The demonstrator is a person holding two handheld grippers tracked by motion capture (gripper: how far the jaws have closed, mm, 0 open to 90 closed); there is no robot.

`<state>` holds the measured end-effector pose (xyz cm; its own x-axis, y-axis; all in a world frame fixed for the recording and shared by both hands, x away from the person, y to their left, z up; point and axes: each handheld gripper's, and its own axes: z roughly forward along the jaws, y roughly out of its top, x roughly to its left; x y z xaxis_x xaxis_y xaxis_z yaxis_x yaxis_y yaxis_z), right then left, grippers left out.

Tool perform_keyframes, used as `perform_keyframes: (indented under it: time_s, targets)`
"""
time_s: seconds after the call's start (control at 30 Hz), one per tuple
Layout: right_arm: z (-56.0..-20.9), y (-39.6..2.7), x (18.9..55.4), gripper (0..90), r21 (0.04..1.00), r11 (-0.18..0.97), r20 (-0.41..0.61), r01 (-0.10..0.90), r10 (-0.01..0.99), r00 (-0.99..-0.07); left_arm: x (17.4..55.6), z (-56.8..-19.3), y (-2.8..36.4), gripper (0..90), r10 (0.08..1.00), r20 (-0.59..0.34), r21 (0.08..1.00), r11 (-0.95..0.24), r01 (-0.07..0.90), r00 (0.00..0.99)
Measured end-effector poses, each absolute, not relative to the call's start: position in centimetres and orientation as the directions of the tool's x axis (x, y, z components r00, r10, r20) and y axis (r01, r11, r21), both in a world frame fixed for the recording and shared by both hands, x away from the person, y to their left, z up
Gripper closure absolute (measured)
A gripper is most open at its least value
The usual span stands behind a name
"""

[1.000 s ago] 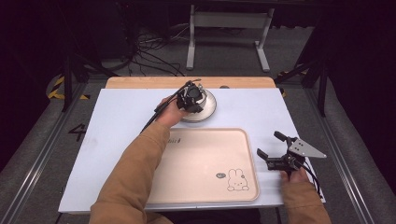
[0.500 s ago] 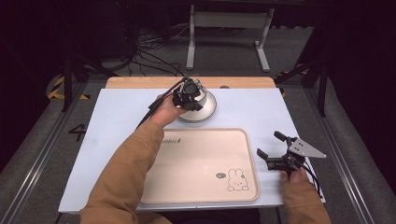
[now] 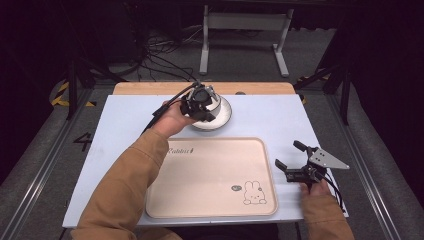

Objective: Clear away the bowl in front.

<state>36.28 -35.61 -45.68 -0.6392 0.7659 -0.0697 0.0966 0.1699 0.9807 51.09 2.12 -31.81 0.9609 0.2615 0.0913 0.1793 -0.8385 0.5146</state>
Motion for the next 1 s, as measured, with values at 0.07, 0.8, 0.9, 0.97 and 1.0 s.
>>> perform_keyframes:
  time_s: [0.07,0.8,0.9,0.97,1.0]
  targets:
    - [-45.7,-35.6,36.3,0.3,0.981,0.169,-0.068,0.097,0.766,-0.639,50.4,-31.3,2.0,82.5,0.247,0.092,0.510,-0.844,0.168,0.965]
    - [-45.7,-35.6,36.3,0.3,0.981,0.168,-0.068,0.096,0.765,-0.640,44.3,-28.7,1.8,82.5,0.106,0.106,0.505,-0.862,0.038,0.989]
    - [-45.7,-35.6,36.3,0.3,0.981,0.168,-0.068,0.096,0.765,-0.640,43.6,-28.5,1.9,82.5,0.095,0.108,0.503,-0.864,0.028,0.990]
    - [-45.7,-35.6,36.3,0.3,0.981,0.168,-0.068,0.096,0.765,-0.640,43.2,-28.6,2.0,82.5,0.095,0.113,0.508,-0.861,0.025,0.989]
    - [-45.7,-35.6,36.3,0.3,0.981,0.168,-0.068,0.096,0.765,-0.640,43.1,-28.6,2.1,82.5,0.092,0.113,0.508,-0.861,0.022,0.989]
